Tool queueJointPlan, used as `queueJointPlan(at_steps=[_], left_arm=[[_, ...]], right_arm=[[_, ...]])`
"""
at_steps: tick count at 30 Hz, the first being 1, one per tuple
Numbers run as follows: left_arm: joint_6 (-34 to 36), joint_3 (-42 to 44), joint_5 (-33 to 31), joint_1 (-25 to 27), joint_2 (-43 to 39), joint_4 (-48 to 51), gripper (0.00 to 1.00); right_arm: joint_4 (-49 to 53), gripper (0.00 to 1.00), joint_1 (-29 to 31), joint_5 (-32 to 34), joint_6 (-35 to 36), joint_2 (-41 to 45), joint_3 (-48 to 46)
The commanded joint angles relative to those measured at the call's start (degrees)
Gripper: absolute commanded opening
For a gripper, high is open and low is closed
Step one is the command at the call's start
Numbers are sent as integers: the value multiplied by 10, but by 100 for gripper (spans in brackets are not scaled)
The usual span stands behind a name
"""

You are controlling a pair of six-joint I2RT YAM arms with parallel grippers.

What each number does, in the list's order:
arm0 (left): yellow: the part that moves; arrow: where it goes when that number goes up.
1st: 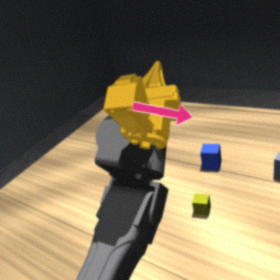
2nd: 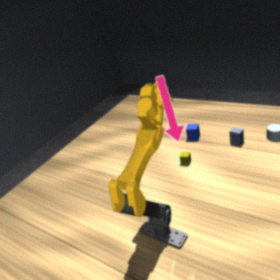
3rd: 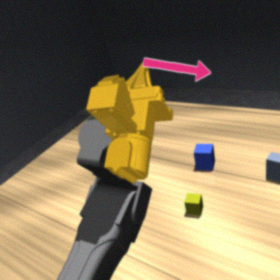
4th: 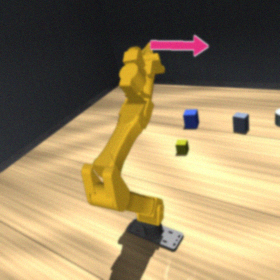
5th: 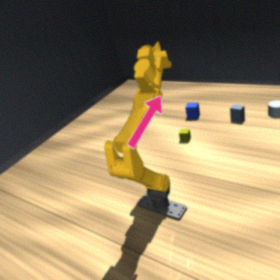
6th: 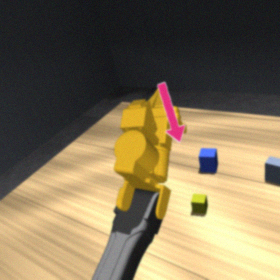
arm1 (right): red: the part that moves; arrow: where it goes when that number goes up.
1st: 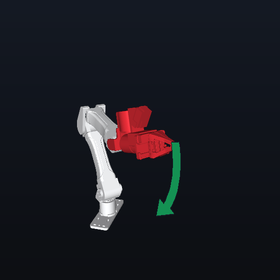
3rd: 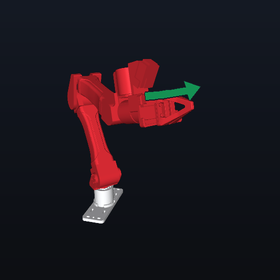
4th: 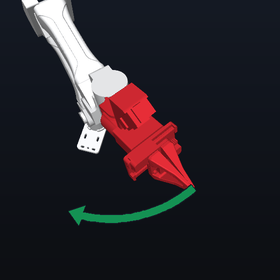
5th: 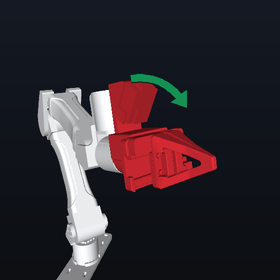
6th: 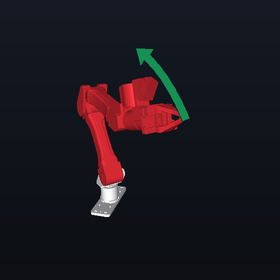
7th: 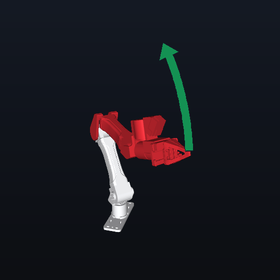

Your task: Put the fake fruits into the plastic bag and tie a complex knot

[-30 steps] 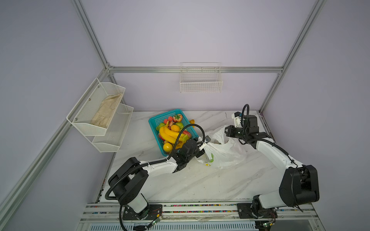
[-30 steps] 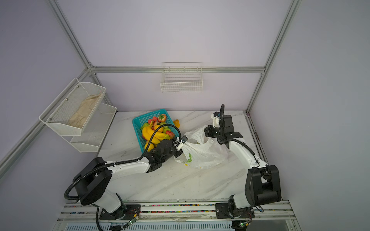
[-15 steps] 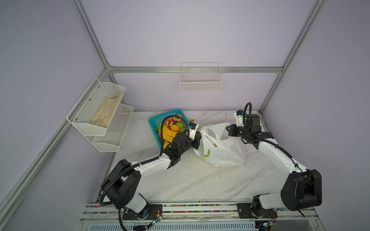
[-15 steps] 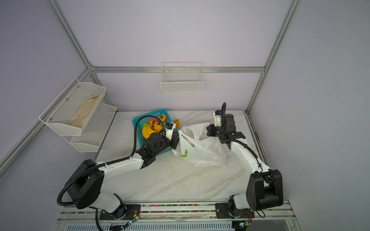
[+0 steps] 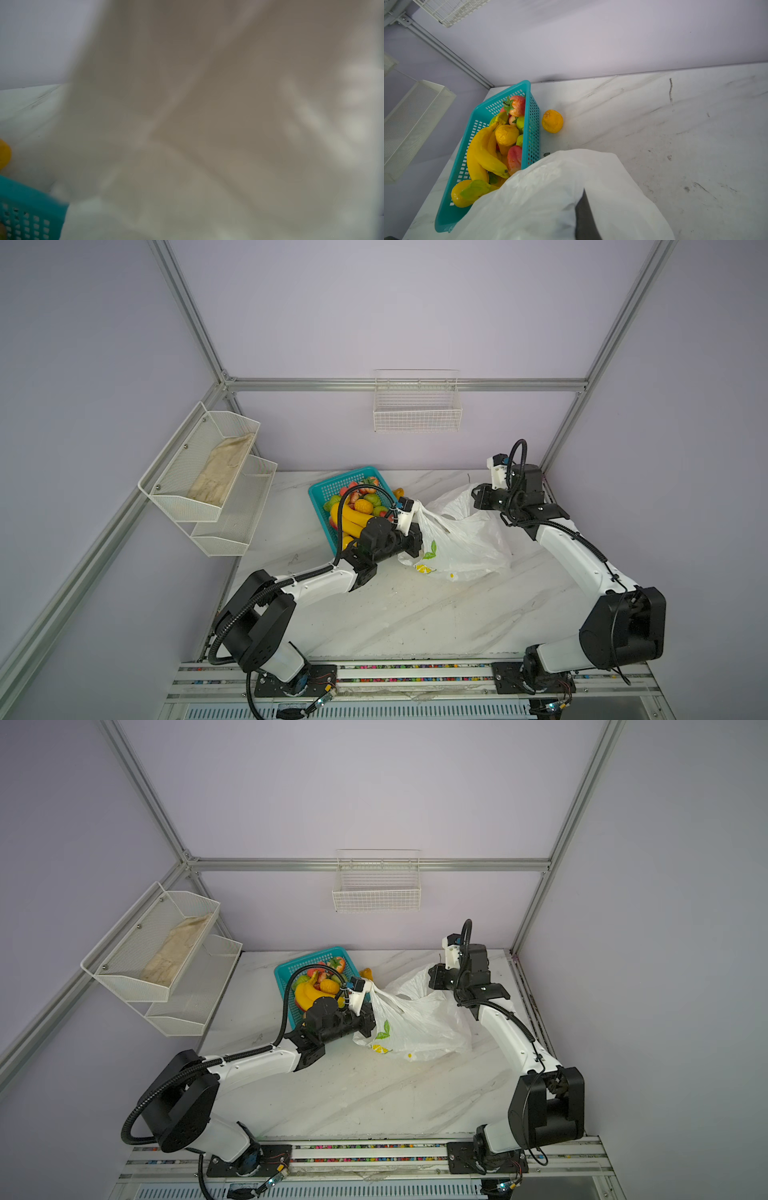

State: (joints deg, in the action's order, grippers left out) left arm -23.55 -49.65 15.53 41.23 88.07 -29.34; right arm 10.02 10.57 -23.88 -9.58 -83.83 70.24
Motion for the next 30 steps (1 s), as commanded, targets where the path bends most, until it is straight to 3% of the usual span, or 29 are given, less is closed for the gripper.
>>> queueJointPlan(at_steps=[1, 12, 18, 20, 26, 30], left_arm=[[4, -41, 21, 13, -9, -31, 0], [39, -1, 32, 24, -28, -48, 0], [74, 44, -43, 23, -89, -29, 0], [84, 59, -47, 23, -116, -12, 11], [68, 81, -33, 24, -183, 32, 26], [40, 66, -5, 41, -177, 33, 34]], right_arm=[[-41, 0, 2, -69, 11, -32, 29], [-15, 0, 8, -128, 53, -59, 24], [-25, 0, 10, -125, 33, -32, -28], [-29, 0, 10, -122, 22, -29, -41], [-40, 0, 10, -121, 0, -15, -63], [-58, 0, 10, -122, -24, -6, -80]])
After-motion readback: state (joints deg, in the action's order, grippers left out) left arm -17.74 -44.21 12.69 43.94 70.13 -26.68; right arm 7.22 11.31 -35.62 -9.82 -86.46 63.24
